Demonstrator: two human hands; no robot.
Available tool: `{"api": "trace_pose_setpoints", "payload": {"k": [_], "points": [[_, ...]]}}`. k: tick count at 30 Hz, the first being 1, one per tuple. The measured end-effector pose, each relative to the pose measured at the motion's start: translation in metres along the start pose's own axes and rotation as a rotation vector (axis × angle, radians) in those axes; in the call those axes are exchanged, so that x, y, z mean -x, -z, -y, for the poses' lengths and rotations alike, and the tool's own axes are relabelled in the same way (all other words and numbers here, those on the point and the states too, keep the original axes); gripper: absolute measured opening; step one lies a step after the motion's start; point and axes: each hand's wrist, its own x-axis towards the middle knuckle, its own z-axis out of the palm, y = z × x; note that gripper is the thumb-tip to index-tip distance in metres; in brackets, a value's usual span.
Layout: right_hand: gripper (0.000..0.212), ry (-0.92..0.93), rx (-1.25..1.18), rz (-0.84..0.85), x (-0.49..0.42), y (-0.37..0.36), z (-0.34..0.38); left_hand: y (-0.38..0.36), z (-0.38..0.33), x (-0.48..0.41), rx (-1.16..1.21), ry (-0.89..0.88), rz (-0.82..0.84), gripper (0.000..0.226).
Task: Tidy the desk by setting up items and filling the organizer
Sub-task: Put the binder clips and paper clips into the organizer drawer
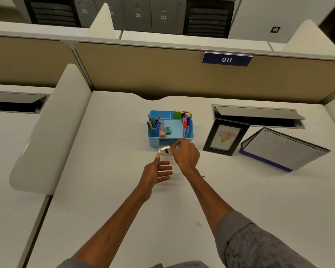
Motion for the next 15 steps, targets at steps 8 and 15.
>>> {"api": "trace_pose_setpoints", "payload": {"k": [8,15], "points": [[0.023,-0.081,-0.189,-0.066,0.019,0.010,-0.040,-0.005,0.015,-0.006,-0.078,0.014,-0.016,0.031],[0.008,-0.208,-0.144,-0.099,0.086,0.042,-0.150,-0.049,0.040,0.013,-0.229,-0.051,0.046,0.023]]}}
